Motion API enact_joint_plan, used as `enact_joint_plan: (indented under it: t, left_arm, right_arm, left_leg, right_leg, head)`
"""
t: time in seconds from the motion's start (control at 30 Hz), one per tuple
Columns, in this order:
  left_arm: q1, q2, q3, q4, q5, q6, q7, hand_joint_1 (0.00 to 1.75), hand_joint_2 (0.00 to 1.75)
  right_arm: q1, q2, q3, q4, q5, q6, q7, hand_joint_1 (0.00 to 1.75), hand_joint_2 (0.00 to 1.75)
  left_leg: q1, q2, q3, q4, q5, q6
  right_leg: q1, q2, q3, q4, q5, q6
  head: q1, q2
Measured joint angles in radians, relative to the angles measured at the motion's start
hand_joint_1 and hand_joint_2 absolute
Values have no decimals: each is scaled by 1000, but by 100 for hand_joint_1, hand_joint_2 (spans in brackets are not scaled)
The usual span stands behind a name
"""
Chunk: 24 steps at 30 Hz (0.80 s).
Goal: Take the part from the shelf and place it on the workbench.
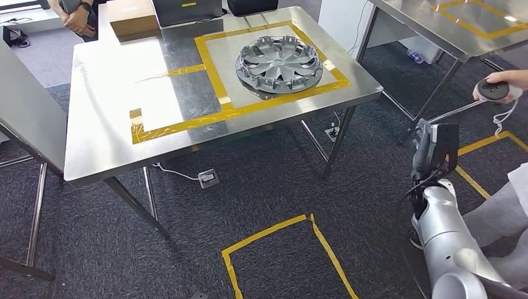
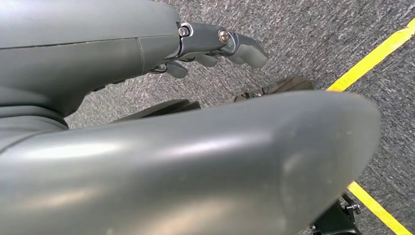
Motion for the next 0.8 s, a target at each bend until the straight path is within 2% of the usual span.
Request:
enact_joint_plan:
  t: [0.13,0.33,0.8]
  left_arm:
    - [1,0,2,0,9,1,0,0,0]
    - [0,0,3,0,9,3,-1,0,0]
    - [-2,0,10,0,5,8,-3,0,0]
  right_arm:
    - [110,24,-23,25,-1,-22,-7,0,0]
    - [227,58,-48,73,7,-45,36,0,0]
    - [382,101,-114,143,16,-62,95,0,0]
  left_leg:
    - [1,0,0,0,-1,-1]
    - [1,0,-1,0,-1,-2]
    - [1,0,-2,0,-2,-2]
  right_leg:
    - [0,0,-1,0,-1,-1]
    - [1,0,-1,1,-2,-2]
    - [1,0,-2,1,-3,-3]
  head:
    - [0,0]
    - [0,0]
    - [0,0]
